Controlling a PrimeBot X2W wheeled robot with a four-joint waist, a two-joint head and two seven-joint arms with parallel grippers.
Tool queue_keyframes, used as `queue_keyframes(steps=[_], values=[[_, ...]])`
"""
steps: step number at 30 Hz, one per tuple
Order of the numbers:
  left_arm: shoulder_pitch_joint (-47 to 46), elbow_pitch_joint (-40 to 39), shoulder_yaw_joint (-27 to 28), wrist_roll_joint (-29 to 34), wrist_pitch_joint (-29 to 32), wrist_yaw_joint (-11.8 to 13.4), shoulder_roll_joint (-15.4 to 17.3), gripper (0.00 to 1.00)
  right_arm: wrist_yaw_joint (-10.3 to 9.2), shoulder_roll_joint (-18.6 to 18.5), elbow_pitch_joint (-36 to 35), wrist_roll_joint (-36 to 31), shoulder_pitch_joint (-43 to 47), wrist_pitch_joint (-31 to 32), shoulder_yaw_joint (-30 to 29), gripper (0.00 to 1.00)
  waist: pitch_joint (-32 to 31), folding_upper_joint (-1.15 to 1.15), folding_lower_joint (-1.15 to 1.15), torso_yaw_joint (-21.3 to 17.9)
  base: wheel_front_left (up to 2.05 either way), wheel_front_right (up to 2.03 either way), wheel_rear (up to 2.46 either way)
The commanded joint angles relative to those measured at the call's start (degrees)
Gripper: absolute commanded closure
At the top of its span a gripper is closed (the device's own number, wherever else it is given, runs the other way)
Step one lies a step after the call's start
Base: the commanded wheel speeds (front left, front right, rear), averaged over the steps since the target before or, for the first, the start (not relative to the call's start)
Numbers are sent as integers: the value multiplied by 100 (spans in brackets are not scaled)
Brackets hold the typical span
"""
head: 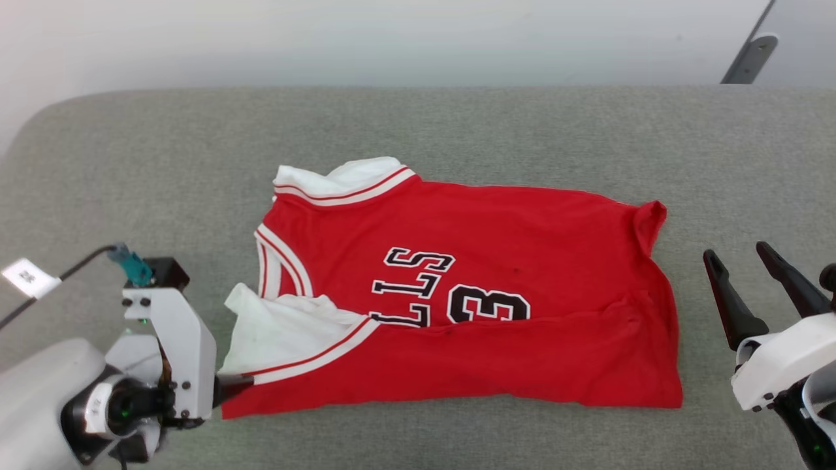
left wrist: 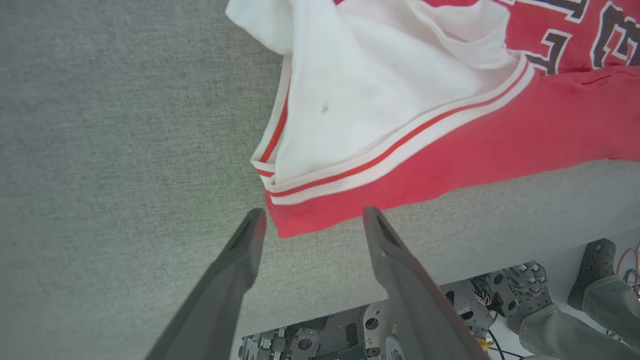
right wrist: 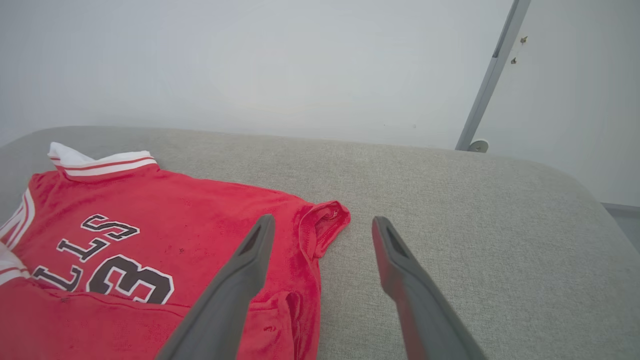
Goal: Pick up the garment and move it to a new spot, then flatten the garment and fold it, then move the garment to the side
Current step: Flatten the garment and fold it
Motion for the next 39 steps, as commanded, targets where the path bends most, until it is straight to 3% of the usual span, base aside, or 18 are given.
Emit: queue_keyframes(steps=[1, 10, 18, 19, 20, 21, 30, 39], values=[[84, 39, -18, -45, 15, 31, -27, 0, -9, 61, -48, -56, 79, -16, -59, 0, 6, 0, 0, -48, 0, 0, 0], [352, 788, -120, -165, -10, -14, -296, 0, -9, 405, -256, -152, 347, 53, -193, 0, 74, 0, 0, -218, 0, 0, 0], [501, 1594, -39, -320, -255, -416, -715, 0, -9, 519, -244, -134, 430, 323, -266, 0, 168, 0, 0, -229, 0, 0, 0], [522, 1686, -36, -345, -256, -468, -770, 24, -9, 542, -223, -94, 444, 430, -283, 0, 179, 0, 0, -228, 0, 0, 0], [544, 1754, -55, -361, -223, -528, -810, 68, -9, 545, -182, -49, 484, 590, -265, 0, 188, 0, 0, -227, 0, 0, 0], [558, 1823, -62, -387, -198, -580, -846, 100, -9, 523, -167, -39, 507, 755, -222, 0, 195, 0, 0, -223, 0, 0, 0], [494, 1999, -88, -362, -163, -933, -1100, 100, -9, 497, -34, 275, 547, 2373, -75, 0, 316, 0, 0, -112, 0, 0, 0], [436, 2069, -78, -306, -209, -1066, -1249, 100, -9, 516, 547, 189, 185, 3134, -90, 0, 448, 0, 0, 34, 0, 0, 0]])
